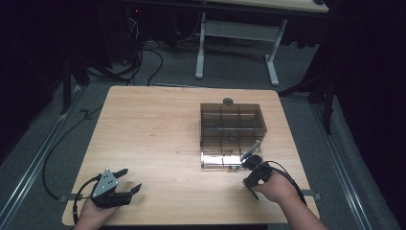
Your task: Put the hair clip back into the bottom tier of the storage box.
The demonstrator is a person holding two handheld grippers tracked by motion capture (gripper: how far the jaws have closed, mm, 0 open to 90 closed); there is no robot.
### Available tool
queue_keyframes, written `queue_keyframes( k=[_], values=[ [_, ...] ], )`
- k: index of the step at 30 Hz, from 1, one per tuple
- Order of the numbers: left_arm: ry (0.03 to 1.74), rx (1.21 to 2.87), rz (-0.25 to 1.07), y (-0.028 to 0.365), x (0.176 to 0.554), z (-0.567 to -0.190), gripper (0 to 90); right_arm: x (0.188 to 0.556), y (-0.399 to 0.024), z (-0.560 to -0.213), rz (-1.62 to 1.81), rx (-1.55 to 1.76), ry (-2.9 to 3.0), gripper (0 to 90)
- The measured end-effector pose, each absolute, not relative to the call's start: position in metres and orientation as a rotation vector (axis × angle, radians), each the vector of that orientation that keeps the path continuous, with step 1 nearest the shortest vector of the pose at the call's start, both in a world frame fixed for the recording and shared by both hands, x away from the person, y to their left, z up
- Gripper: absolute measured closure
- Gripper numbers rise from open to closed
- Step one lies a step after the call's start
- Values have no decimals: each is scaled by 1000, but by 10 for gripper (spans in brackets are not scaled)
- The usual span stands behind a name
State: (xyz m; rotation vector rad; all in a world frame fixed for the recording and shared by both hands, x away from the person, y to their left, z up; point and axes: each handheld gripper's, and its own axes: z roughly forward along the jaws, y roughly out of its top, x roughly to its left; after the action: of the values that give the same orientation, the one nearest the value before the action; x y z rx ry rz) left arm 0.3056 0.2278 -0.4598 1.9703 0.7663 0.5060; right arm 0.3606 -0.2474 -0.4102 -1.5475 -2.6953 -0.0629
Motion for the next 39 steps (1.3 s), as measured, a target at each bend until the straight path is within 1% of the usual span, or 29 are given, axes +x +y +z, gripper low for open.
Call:
queue_keyframes(
  k=[8,25,39],
  values=[
    [765,1971,504,228,306,-460,249,361,-246,-411,-40,-1538,-2693,790],
    [765,1969,504,228,306,-460,249,361,-247,-413,-31,-1533,-2700,806],
    [764,1971,503,228,306,-460,249,363,-247,-404,-38,-1530,-2718,811]
  ],
)
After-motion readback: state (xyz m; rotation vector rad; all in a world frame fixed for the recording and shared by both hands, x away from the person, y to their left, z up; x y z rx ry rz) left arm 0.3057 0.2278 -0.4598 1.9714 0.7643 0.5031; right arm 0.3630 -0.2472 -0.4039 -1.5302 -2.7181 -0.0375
